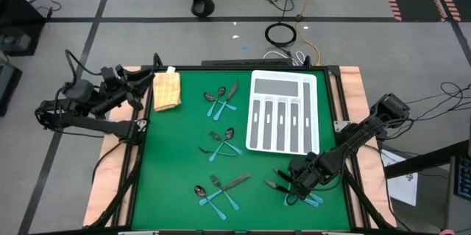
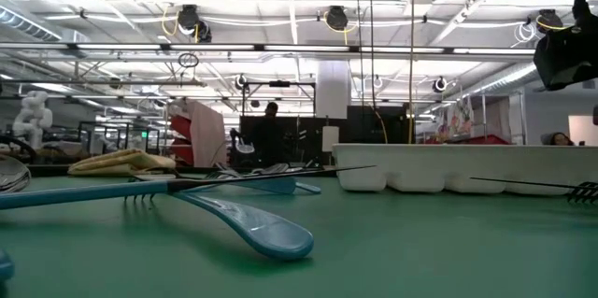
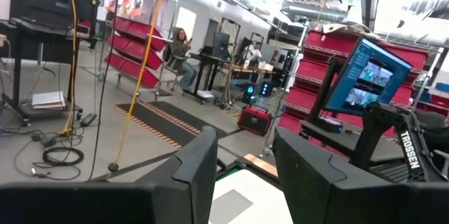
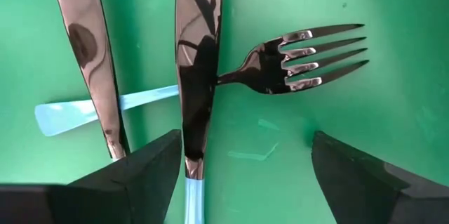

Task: Sort silverware
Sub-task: Put the blue table knife into the silverware tray, then put the blue table knife into the silverware tray with the other blue table knife

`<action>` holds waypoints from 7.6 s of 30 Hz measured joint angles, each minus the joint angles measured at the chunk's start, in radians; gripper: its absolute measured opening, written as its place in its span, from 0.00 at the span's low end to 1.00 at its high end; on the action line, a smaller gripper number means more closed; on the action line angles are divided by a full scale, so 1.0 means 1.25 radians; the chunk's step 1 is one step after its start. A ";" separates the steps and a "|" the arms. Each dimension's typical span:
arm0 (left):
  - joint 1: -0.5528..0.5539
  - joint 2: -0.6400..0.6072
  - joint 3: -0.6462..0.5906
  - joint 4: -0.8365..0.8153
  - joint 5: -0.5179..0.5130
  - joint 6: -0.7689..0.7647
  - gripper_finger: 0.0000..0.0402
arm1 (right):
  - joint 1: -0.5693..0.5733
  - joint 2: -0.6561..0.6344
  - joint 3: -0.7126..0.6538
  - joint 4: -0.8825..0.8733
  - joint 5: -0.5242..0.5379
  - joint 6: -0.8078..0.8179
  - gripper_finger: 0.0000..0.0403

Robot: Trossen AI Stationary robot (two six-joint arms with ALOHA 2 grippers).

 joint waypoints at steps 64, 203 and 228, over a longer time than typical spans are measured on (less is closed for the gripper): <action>0.000 0.000 0.000 -0.069 0.000 0.002 0.36 | -0.397 -0.287 0.236 -0.578 0.350 0.310 0.01; 0.374 1.323 0.686 -0.536 0.385 -0.214 0.36 | -0.764 -0.210 0.917 -0.785 0.435 -0.650 0.53; 0.378 1.413 0.685 -0.505 0.370 -0.248 0.36 | -0.764 -0.210 0.917 -0.786 0.431 -0.692 0.53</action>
